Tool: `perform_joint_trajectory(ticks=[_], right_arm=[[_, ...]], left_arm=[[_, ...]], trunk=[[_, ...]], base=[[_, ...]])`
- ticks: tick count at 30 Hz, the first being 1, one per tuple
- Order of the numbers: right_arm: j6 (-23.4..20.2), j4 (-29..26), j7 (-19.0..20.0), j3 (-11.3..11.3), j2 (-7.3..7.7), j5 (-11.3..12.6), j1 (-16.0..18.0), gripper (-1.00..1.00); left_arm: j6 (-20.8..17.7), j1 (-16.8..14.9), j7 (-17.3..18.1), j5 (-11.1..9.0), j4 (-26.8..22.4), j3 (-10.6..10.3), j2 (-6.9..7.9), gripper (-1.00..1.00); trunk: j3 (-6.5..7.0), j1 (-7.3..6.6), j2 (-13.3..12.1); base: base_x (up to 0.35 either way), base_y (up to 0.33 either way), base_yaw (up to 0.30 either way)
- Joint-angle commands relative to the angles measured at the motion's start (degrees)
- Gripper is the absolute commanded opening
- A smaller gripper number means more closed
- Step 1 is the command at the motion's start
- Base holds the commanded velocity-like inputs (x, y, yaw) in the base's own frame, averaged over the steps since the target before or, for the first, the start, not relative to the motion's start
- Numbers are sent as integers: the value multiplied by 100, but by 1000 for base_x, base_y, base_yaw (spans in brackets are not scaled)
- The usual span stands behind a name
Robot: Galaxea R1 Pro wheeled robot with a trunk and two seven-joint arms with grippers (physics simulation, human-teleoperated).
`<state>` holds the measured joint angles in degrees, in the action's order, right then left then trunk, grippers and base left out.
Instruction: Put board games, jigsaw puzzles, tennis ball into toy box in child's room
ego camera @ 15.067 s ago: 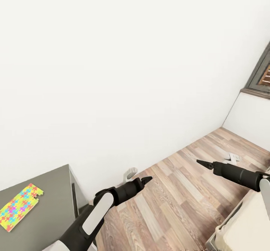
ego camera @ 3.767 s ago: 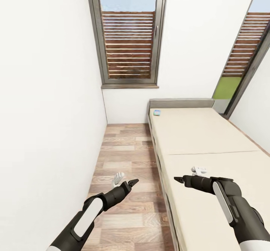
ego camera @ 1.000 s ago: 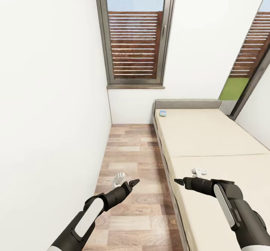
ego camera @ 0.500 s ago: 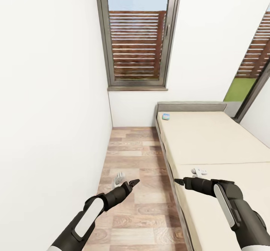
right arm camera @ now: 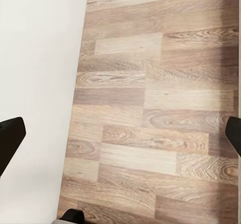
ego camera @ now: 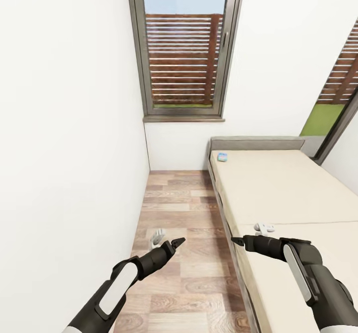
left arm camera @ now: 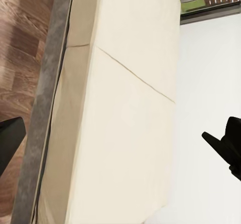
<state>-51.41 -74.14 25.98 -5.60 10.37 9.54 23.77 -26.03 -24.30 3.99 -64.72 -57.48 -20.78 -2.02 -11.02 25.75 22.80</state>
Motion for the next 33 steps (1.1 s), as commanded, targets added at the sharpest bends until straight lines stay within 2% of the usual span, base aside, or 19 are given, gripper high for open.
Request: perform_joint_trajectory(ticks=[1,14,33], right_arm=[[-35,-4,4,-6,0,24,5,100],[-35,-4,4,-10,4,22,5,100],[-27,-4,4,-6,11,30,5,100]], left_arm=[[-23,-4,5,-23,0,3,-1,100],[-18,-4,5,-20,0,3,16,100],[-16,-4,5,-22,0,3,25,100]], trunk=[[-11,4,12],[-11,4,12],[-11,4,12]], base=[[34,11,0],[83,5,0],[296,1,0]])
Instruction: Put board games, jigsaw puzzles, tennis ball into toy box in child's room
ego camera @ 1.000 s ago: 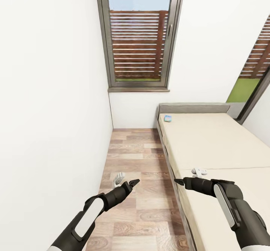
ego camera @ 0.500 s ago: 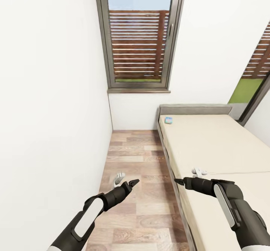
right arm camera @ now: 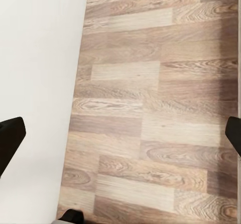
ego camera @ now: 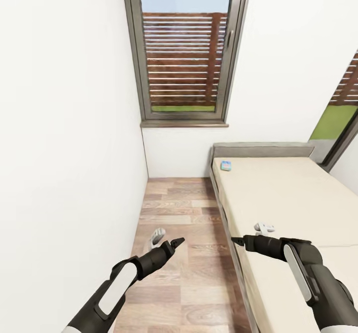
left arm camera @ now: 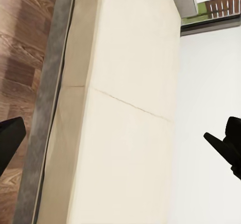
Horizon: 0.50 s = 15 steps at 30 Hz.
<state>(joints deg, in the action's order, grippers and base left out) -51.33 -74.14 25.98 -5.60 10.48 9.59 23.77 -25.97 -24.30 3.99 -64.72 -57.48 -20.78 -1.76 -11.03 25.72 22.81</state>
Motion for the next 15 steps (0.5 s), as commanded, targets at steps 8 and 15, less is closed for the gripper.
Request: perform_joint_trajectory(ticks=[8,15], right_arm=[[-35,-4,4,-4,3,25,5,100],[-35,-4,4,-3,5,25,5,100]], left_arm=[[-22,-4,5,-18,0,3,0,100],[-22,-4,5,-9,0,3,0,100]], trunk=[[-11,7,11],[-11,7,11]], base=[[330,0,0],[333,0,0]])
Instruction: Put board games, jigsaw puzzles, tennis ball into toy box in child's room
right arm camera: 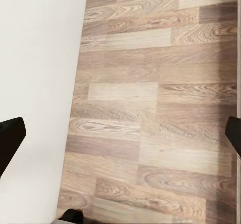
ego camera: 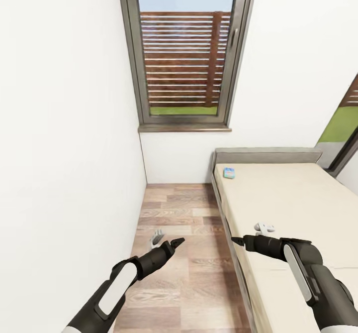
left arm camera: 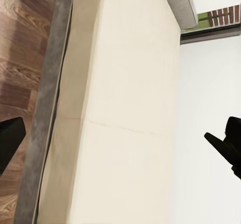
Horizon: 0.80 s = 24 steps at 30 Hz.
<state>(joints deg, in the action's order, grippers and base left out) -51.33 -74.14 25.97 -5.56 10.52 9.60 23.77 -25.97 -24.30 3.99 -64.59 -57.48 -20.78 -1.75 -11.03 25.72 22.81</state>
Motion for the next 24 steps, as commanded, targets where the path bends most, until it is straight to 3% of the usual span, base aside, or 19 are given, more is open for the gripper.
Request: perform_joint_trajectory(ticks=[1,11,24], right_arm=[[-35,-4,4,-6,1,25,5,100],[-35,-4,4,-6,2,25,5,100],[-35,-4,7,-6,2,25,5,100]], left_arm=[[-23,-4,5,-8,0,3,-2,100],[-25,-4,5,145,0,9,-20,100],[-28,-4,5,191,0,6,-32,100]], trunk=[[-11,7,11],[-11,7,11],[-11,7,11]], base=[[333,0,0],[334,0,0],[334,0,0]])
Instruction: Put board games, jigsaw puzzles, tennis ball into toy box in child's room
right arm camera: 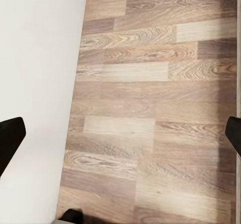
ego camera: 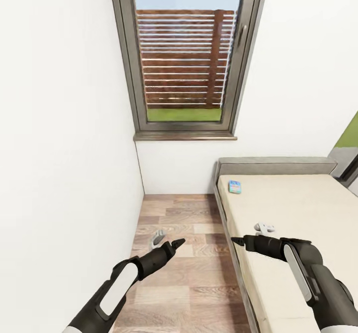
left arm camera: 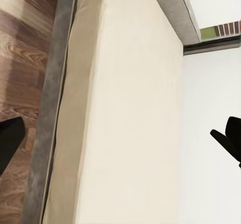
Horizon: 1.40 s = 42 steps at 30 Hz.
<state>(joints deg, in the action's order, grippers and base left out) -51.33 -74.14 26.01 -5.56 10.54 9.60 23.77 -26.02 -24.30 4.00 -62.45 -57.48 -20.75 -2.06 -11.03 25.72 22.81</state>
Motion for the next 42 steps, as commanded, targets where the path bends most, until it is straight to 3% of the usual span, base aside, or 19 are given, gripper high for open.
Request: perform_joint_trajectory(ticks=[1,42], right_arm=[[-35,-4,5,-7,0,25,5,100],[-53,-4,8,-7,-16,24,5,100]], left_arm=[[-24,-4,5,-21,-1,3,-2,100],[-20,-4,5,-10,-1,9,-5,100]], trunk=[[-11,7,11],[-11,7,11]], base=[[334,0,0],[334,0,0]])
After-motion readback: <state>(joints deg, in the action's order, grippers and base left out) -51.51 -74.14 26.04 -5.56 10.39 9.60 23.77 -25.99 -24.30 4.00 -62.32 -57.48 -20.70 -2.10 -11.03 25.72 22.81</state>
